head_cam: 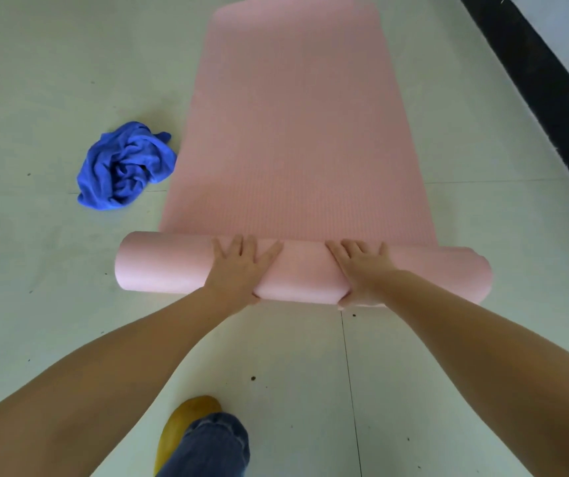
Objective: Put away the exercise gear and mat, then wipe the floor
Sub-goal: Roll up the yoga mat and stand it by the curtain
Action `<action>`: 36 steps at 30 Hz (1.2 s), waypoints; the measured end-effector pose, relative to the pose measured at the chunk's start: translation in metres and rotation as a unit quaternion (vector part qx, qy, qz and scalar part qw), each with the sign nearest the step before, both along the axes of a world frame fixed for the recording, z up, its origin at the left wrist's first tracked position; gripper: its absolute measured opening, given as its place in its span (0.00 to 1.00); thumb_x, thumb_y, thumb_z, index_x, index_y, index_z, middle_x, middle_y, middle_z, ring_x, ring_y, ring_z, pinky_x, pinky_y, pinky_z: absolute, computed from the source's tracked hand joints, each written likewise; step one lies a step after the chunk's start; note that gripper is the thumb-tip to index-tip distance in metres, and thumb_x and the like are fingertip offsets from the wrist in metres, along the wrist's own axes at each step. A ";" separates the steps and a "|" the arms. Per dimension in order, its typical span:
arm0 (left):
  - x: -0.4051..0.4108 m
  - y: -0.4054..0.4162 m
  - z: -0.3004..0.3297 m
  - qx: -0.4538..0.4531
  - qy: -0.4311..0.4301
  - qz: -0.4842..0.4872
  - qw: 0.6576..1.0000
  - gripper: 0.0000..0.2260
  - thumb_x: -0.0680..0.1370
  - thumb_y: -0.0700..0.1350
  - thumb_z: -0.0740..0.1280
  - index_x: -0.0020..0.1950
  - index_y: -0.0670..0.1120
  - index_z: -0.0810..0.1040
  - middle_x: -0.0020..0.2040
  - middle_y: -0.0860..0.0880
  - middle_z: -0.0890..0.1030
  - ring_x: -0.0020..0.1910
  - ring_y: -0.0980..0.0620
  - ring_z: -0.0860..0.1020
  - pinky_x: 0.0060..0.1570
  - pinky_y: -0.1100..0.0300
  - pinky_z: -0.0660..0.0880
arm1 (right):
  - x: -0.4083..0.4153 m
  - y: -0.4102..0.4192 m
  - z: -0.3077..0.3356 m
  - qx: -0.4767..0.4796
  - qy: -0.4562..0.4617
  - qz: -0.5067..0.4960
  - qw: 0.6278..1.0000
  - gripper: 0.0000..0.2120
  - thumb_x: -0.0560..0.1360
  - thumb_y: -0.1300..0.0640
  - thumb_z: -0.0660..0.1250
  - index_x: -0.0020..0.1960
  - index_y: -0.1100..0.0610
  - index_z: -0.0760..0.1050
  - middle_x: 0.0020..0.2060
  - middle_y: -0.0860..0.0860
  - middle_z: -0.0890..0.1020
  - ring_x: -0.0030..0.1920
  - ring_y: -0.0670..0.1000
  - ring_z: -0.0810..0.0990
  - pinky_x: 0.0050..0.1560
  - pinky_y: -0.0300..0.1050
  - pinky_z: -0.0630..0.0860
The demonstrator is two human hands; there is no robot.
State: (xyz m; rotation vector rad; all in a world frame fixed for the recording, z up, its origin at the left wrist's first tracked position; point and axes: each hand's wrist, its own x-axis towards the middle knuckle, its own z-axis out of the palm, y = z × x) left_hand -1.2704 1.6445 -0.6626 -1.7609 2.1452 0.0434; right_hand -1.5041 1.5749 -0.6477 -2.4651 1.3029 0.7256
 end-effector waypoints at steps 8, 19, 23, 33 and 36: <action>0.009 0.005 0.006 -0.111 0.083 -0.086 0.987 0.44 0.54 0.52 0.76 0.67 0.50 0.62 0.38 0.45 0.78 0.32 0.44 0.76 0.33 0.55 0.73 | -0.013 0.001 0.022 -0.015 -0.052 0.005 0.999 0.38 0.70 0.45 0.68 0.75 0.47 0.53 0.64 0.52 0.71 0.63 0.56 0.70 0.64 0.56 0.64; 0.006 -0.057 0.026 0.139 0.142 -0.007 0.980 0.40 0.71 0.57 0.69 0.76 0.58 0.51 0.61 0.45 0.74 0.59 0.42 0.75 0.55 0.54 0.72 | 0.000 -0.052 0.024 0.149 -0.040 -0.083 0.985 0.38 0.66 0.52 0.74 0.72 0.44 0.60 0.65 0.51 0.74 0.63 0.57 0.72 0.65 0.56 0.67; 0.018 -0.101 0.022 0.230 0.197 0.018 0.953 0.42 0.68 0.56 0.74 0.76 0.58 0.54 0.70 0.51 0.71 0.67 0.46 0.70 0.65 0.55 0.67 | 0.004 -0.077 0.015 0.115 0.028 -0.140 0.983 0.53 0.66 0.43 0.75 0.77 0.46 0.41 0.77 0.54 0.51 0.76 0.59 0.50 0.68 0.74 0.47; 0.046 -0.181 -0.001 0.376 0.208 0.049 0.902 0.54 0.55 0.74 0.70 0.76 0.57 0.54 0.75 0.51 0.60 0.72 0.47 0.62 0.71 0.44 0.61 | 0.021 -0.026 0.019 -0.054 -0.012 -0.132 0.990 0.38 0.78 0.52 0.55 0.76 0.59 0.33 0.76 0.58 0.38 0.76 0.57 0.35 0.74 0.63 0.39; 0.048 -0.197 -0.008 0.376 0.153 0.009 0.914 0.55 0.57 0.76 0.67 0.77 0.57 0.49 0.77 0.48 0.55 0.75 0.44 0.57 0.71 0.41 0.58 | 0.024 -0.033 0.006 -0.014 0.038 -0.108 0.993 0.52 0.73 0.41 0.62 0.71 0.64 0.25 0.74 0.62 0.32 0.73 0.60 0.29 0.71 0.67 0.34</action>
